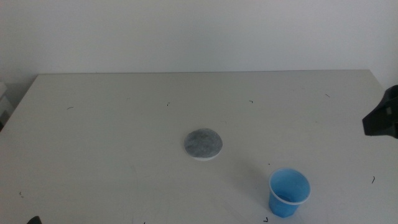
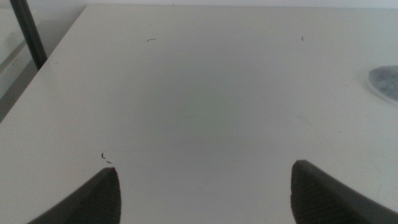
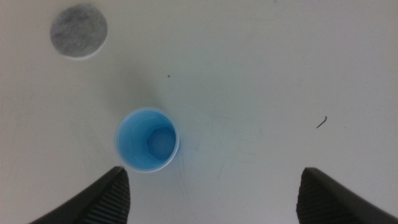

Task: Place an empty cup on a cup mat.

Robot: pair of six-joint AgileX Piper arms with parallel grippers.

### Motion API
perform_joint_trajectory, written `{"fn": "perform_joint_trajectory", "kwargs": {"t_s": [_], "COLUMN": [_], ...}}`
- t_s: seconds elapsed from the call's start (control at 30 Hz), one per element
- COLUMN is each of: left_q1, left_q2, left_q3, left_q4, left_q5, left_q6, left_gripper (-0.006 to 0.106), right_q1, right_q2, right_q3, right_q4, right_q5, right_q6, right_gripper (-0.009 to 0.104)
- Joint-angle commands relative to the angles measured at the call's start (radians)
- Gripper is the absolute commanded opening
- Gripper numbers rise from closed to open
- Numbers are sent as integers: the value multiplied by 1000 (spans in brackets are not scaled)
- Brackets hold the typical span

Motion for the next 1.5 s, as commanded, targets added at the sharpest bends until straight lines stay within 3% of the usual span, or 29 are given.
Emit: {"fn": "perform_joint_trajectory", "kwargs": {"t_s": [0.0, 0.2, 0.37, 0.6, 1.1, 1.3, 1.47], "left_q1": [1, 1, 1, 1, 1, 1, 1], "left_q2": [-11, -11, -11, -11, -11, -11, -11], "left_q3": [-6, -6, -6, -6, -6, -6, -6], "left_q4": [0, 0, 0, 0, 0, 0, 0], "left_q5": [-66, -66, -66, -66, -66, -66, -66], "left_q6": [-11, -11, -11, -11, -11, -11, -11], "left_gripper": [105, 105, 105, 105, 105, 105, 105], "right_q1": [51, 145, 188, 188, 186, 186, 186], "right_q2": [29, 132, 222, 354, 532, 602, 627], "right_q3": [-34, -34, -33, -30, 63, 63, 63], "right_q4": [-35, -59, -65, -117, -97, -92, -85], "right_q5": [-33, -35, -34, -36, -225, -250, -250], "right_q6": [22, 43, 157, 251, 275, 289, 293], "right_gripper": [94, 94, 94, 94, 92, 84, 68]}}
